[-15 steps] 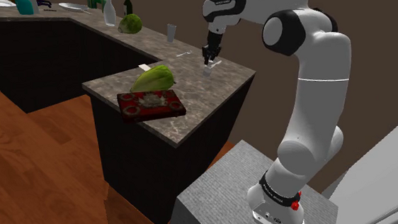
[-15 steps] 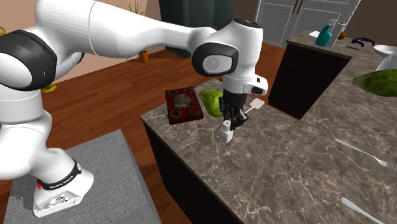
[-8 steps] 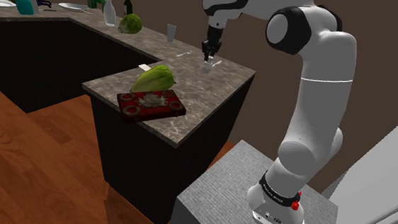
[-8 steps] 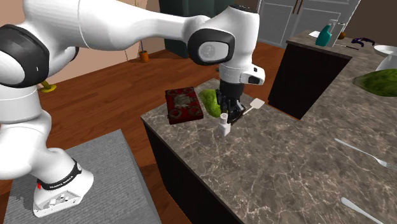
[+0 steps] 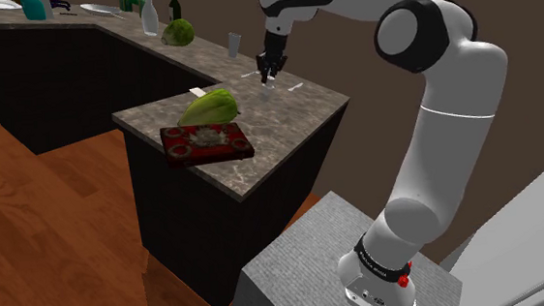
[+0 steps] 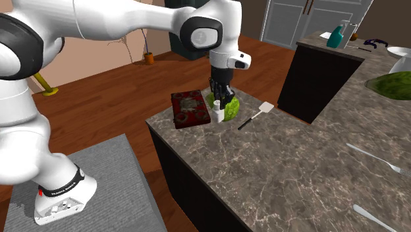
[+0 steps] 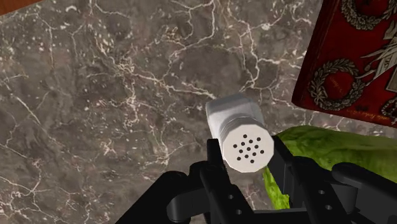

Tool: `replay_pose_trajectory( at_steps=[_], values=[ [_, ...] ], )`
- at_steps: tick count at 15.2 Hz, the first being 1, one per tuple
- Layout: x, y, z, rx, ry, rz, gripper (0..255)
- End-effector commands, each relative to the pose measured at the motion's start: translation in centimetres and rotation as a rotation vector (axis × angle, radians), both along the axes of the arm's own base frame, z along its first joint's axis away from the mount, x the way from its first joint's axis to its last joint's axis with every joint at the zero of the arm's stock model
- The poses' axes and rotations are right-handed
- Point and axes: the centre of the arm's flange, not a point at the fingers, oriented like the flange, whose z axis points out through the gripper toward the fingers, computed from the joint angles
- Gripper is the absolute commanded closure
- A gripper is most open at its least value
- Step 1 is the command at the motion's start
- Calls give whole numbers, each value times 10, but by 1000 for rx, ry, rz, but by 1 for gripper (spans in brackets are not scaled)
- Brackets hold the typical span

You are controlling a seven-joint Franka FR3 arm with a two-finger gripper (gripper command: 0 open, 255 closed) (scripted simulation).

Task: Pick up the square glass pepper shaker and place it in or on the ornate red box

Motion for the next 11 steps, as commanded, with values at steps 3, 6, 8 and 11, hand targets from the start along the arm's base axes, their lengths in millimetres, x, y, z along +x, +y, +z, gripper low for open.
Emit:
replay_pose_trajectory(
  at_steps=[3, 6, 8, 11],
  values=[
    [-2, 53, 9, 0, 0, -1, 255],
    [-2, 93, 14, 0, 0, -1, 255],
    [-2, 119, 16, 0, 0, -1, 255],
    [-2, 158, 21, 0, 0, -1, 255]
  ],
)
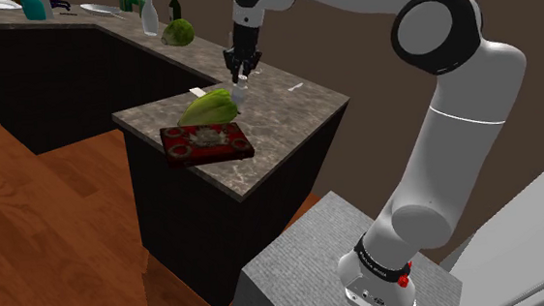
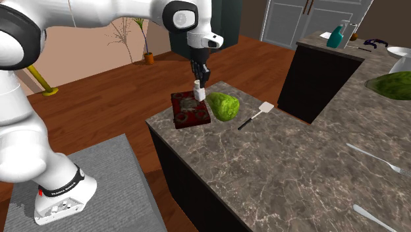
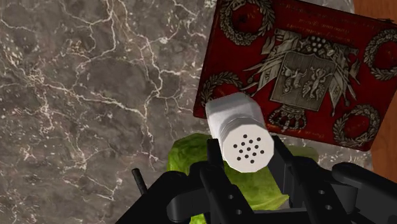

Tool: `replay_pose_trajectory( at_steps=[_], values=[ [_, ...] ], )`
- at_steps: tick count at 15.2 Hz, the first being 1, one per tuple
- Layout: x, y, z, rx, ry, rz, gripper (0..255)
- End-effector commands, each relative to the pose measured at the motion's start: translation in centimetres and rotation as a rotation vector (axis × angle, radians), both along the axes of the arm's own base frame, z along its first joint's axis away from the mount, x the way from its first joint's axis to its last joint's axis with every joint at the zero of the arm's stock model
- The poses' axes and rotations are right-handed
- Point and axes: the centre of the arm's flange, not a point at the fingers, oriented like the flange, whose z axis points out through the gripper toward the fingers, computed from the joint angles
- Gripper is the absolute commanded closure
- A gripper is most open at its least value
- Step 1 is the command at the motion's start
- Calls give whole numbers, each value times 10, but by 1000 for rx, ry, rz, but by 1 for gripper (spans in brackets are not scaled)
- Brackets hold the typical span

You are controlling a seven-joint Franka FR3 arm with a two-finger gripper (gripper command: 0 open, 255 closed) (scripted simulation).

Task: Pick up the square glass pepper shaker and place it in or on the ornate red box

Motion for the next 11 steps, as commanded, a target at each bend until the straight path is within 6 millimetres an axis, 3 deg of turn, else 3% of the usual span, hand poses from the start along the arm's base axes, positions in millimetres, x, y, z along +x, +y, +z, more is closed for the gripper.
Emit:
replay_pose_trajectory(
  at_steps=[1, 8, 11],
  values=[
    [0, 25, 4, 0, 0, -1, 255],
    [0, 119, 14, 0, 0, -1, 255],
    [0, 119, -2, 0, 0, -1, 255]
  ],
)
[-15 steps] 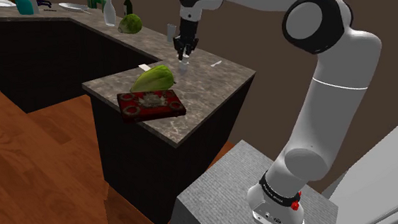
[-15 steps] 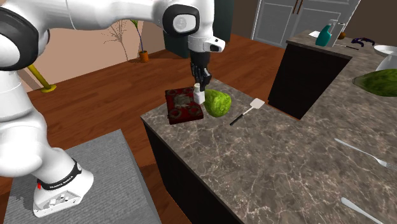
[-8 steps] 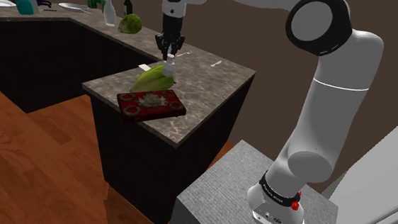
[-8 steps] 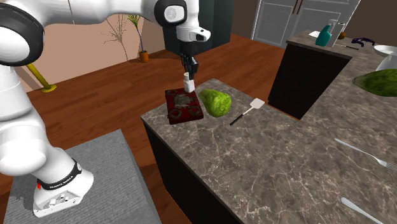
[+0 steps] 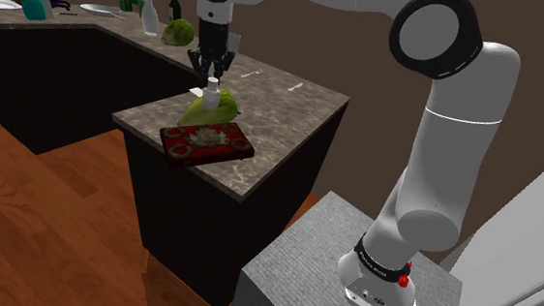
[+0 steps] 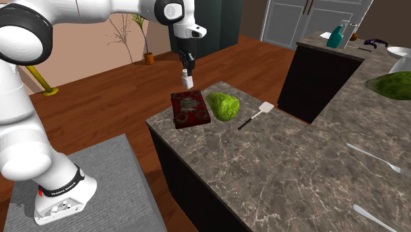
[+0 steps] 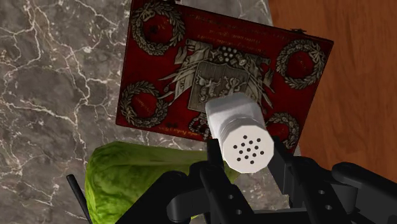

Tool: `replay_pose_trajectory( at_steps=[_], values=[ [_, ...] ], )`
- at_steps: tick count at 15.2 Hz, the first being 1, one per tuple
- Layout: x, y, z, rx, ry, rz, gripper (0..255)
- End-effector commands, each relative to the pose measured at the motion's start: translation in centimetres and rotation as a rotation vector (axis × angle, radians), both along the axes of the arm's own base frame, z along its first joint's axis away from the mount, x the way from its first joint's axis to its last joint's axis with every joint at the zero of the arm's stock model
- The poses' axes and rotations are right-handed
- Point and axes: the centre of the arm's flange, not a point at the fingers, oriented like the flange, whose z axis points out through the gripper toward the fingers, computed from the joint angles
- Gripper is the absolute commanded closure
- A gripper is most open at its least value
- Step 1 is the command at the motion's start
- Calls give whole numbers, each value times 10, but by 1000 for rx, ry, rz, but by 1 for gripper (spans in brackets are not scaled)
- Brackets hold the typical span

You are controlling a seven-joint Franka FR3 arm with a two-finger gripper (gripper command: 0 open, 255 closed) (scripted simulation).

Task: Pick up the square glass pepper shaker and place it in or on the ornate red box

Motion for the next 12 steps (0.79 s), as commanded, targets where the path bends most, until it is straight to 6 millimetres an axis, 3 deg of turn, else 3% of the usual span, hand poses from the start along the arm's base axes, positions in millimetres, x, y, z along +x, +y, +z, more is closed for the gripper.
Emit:
replay_pose_trajectory(
  at_steps=[1, 12],
  values=[
    [0, 2, -10, 0, 0, -1, 255],
    [0, 2, -68, 0, 0, -1, 255]
  ],
)
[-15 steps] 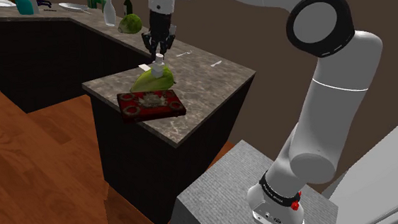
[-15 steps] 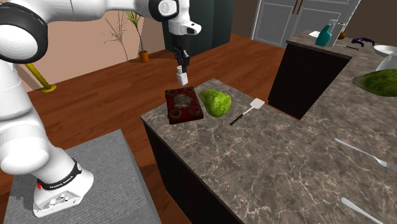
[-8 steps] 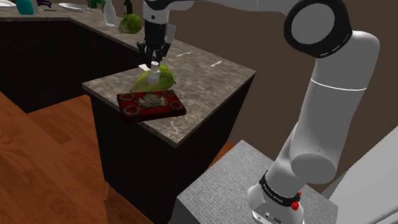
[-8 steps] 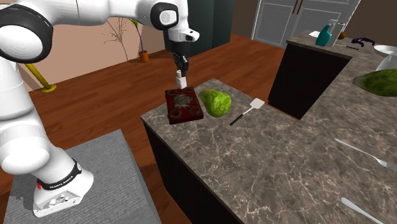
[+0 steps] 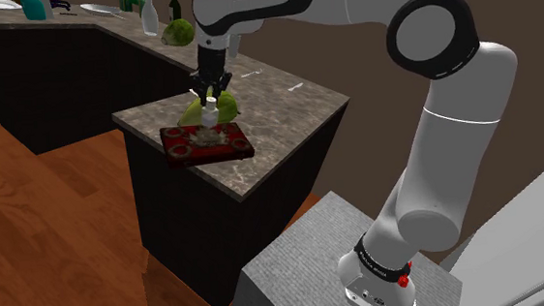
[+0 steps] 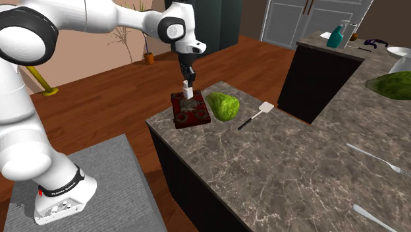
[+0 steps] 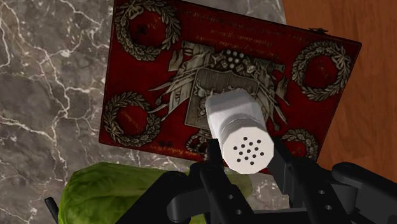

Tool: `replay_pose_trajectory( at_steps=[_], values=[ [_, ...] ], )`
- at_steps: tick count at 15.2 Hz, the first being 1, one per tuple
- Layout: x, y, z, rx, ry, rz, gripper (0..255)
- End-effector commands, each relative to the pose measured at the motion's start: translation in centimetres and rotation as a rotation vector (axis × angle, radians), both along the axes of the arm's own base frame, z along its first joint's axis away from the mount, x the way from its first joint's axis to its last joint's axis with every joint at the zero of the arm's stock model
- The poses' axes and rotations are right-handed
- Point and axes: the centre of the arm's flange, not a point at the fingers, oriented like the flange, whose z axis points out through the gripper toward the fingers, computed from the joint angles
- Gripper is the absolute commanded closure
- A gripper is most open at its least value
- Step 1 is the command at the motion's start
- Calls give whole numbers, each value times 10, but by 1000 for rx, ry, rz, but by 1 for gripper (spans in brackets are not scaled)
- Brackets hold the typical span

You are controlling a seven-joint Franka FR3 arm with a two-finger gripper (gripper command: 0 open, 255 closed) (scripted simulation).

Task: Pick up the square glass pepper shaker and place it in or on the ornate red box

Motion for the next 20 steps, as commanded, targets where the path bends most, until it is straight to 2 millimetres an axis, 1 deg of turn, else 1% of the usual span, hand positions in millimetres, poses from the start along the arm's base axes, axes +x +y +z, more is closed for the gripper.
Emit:
replay_pose_trajectory(
  at_steps=[1, 6, 14, 15, 20],
  values=[
    [0, 1, -11, 0, 0, 0, 255],
    [0, 1, -39, 0, 0, 0, 255],
    [0, 1, -39, 0, 0, 0, 255],
    [0, 1, -39, 0, 0, 0, 0],
    [0, 1, -39, 0, 0, 0, 0]
  ],
)
